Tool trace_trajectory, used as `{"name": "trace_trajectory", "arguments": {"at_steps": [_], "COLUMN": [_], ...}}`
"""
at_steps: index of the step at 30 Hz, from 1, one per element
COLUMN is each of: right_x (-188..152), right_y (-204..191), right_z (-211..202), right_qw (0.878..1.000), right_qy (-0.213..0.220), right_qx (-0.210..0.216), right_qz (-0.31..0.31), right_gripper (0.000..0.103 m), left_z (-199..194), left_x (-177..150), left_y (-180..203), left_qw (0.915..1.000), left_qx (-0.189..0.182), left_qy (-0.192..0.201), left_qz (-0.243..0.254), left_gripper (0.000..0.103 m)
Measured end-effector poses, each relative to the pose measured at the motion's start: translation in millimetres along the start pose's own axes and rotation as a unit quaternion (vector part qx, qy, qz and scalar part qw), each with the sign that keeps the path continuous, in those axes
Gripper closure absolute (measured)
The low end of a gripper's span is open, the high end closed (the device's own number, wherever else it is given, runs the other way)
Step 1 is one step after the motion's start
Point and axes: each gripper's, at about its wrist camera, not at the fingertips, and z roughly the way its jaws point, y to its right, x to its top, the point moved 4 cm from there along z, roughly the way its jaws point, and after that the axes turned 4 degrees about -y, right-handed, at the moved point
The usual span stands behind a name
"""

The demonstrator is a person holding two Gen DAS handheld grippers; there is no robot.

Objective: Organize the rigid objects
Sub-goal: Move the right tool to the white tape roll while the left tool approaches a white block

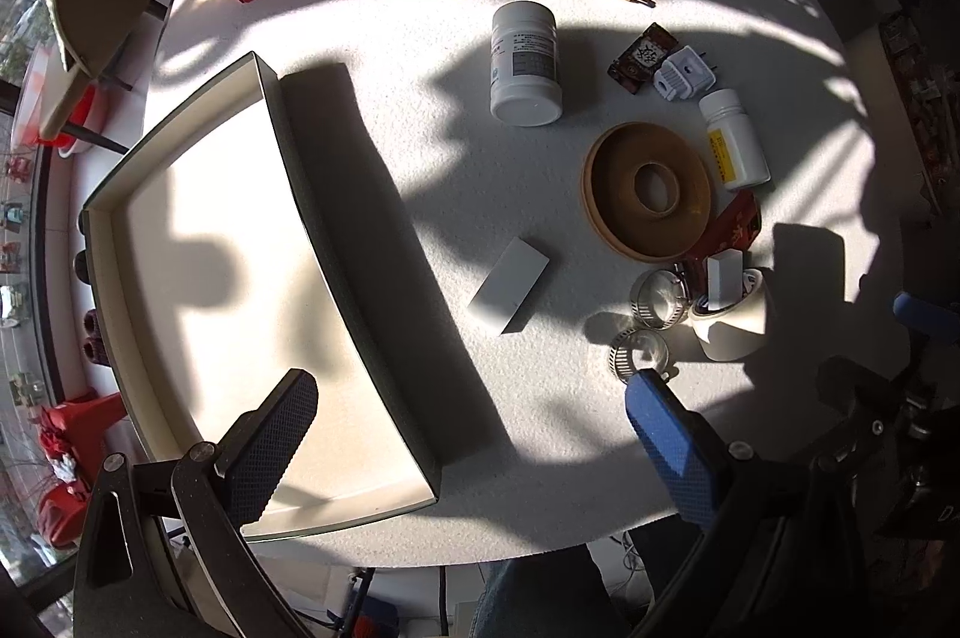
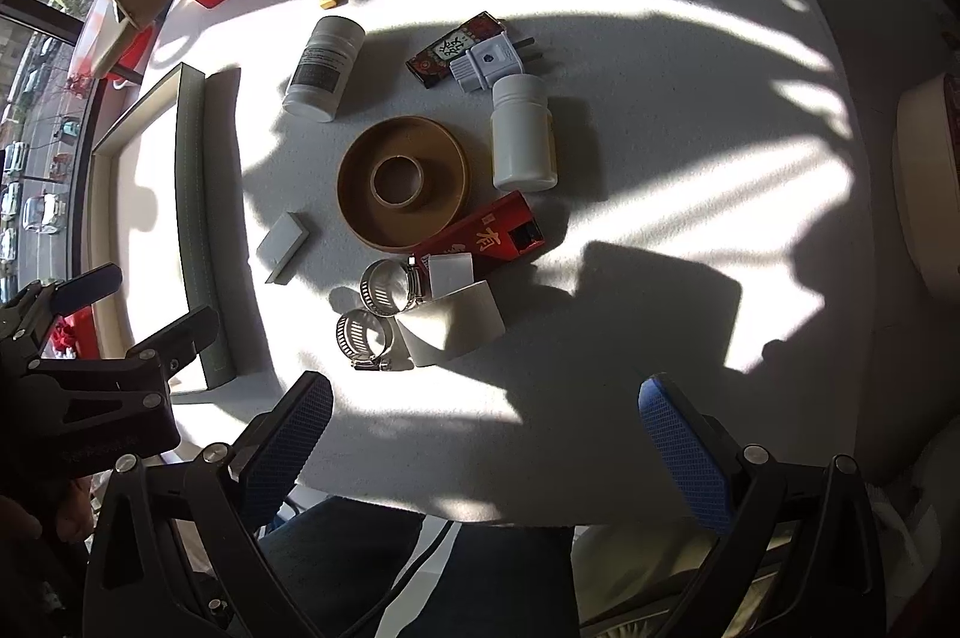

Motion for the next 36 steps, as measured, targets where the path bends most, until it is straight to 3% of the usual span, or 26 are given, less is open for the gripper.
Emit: {"name": "trace_trajectory", "arguments": {"at_steps": [7, 16, 22, 27, 36], "right_x": [-2.3, -4.3, -7.2, -10.1, -4.6], "right_y": [8.4, 10.2, 5.9, -1.2, -10.9], "right_z": [5.3, 15.9, 19.9, 24.4, 41.8], "right_qw": [1.000, 0.999, 0.999, 0.999, 0.998], "right_qy": [-0.005, -0.032, -0.029, -0.035, -0.036], "right_qx": [-0.002, -0.003, 0.010, 0.017, -0.014], "right_qz": [0.003, -0.001, -0.010, -0.017, -0.058], "right_gripper": [0.000, 0.000, 0.000, 0.000, 0.000], "left_z": [6.0, 15.2, 23.3, 31.3, 56.2], "left_x": [1.9, 13.1, 14.8, 18.9, 34.6], "left_y": [10.7, 9.5, 8.7, 14.2, 20.5], "left_qw": [0.9999, 0.9986, 0.9986, 0.9963, 0.9946], "left_qx": [0.002, 0.050, 0.050, 0.075, 0.086], "left_qy": [-0.008, 0.013, 0.004, 0.010, 0.009], "left_qz": [0.011, 0.015, 0.016, 0.042, 0.059], "left_gripper": [0.000, 0.000, 0.000, 0.000, 0.000]}}
